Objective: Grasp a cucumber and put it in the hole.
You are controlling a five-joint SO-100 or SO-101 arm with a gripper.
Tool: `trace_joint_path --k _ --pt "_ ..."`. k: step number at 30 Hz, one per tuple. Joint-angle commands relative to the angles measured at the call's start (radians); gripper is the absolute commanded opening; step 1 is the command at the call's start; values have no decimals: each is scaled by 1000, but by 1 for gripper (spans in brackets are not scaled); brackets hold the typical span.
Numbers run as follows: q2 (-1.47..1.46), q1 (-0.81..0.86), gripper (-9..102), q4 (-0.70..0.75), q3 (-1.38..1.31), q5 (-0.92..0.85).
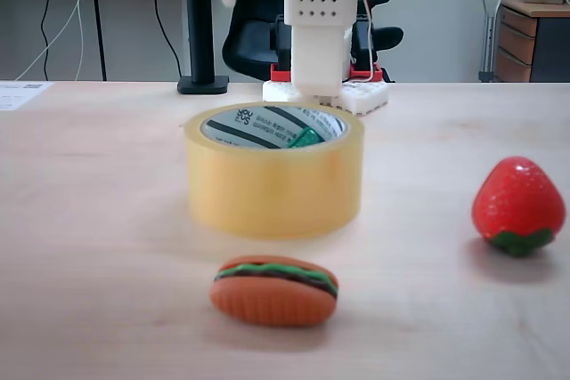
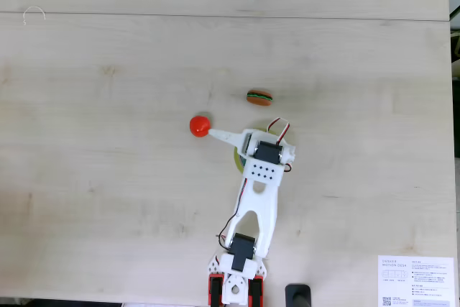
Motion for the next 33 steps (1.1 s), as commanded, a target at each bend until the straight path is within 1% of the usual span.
trace_joint_path --k 1,5,8,11,18,20,30,33 --pt "80 5 65 51 -14 -5" --pt "127 5 62 60 -11 -5" --pt "179 5 56 63 18 -5" --pt "264 5 47 63 86 -5" --pt "486 5 35 61 298 -5" --pt "537 5 27 61 357 -6" --pt "758 5 0 55 606 -6" --pt "838 5 0 54 710 -6"
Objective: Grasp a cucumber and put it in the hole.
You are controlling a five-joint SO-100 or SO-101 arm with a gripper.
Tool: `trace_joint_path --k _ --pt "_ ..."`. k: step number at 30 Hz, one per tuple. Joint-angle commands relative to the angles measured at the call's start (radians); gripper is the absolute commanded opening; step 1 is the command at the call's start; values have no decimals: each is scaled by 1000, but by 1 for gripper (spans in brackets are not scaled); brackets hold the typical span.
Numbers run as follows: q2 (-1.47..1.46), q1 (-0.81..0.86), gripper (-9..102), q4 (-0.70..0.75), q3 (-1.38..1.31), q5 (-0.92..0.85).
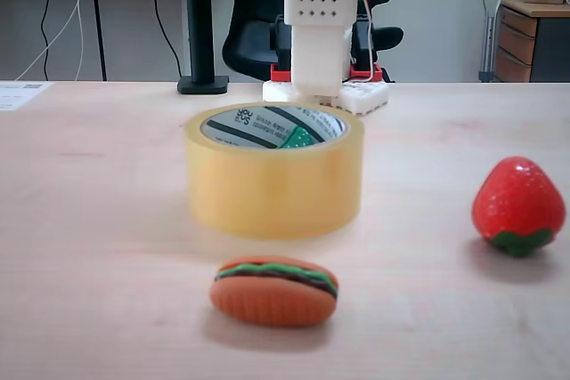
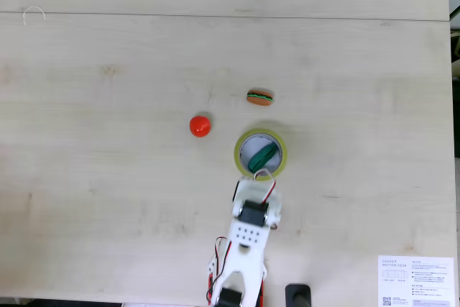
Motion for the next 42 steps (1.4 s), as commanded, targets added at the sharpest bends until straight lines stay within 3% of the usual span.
trace_joint_path --k 1,16,26,32,42 --pt "123 5 0 52 91 -6" --pt "407 2 0 -26 456 -8" --pt "936 0 0 -95 735 -20" --pt "937 0 0 -114 819 -23" --pt "942 2 0 -270 1028 -23"
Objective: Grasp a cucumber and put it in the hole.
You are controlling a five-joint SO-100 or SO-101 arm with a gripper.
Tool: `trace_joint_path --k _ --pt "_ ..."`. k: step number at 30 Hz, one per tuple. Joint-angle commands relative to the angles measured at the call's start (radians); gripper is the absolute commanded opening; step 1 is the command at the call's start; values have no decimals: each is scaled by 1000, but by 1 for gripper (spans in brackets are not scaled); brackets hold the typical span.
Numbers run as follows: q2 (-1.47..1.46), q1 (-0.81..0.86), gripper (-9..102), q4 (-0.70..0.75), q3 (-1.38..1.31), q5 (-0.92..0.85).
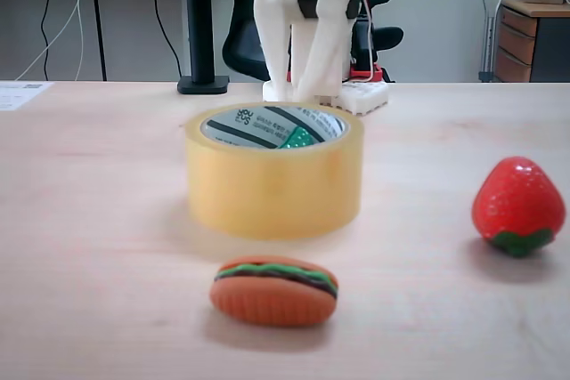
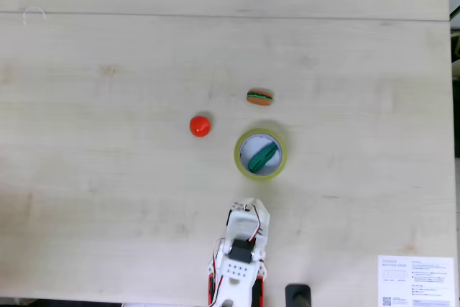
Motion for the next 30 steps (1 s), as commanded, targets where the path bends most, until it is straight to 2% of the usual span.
trace_joint_path --k 1,30 --pt "2 -2 0 -35 57 -6" --pt "2 3 0 -66 87 -6"
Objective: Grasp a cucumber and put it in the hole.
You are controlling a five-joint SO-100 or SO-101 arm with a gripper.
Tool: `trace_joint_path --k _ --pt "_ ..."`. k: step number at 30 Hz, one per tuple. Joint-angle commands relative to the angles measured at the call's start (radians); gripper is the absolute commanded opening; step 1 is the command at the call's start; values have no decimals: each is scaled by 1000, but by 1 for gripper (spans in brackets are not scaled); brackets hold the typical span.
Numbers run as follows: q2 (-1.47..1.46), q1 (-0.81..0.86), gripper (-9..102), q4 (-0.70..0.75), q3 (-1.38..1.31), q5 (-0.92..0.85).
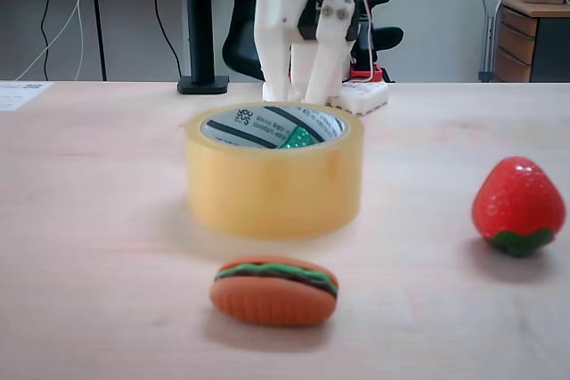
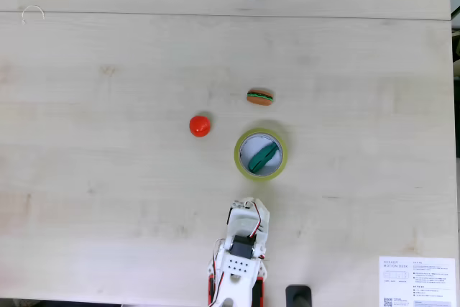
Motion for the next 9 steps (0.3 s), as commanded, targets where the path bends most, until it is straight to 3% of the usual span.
trace_joint_path --k 1,9 --pt "2 5 0 -2 3 0" --pt "2 5 0 -2 3 0"
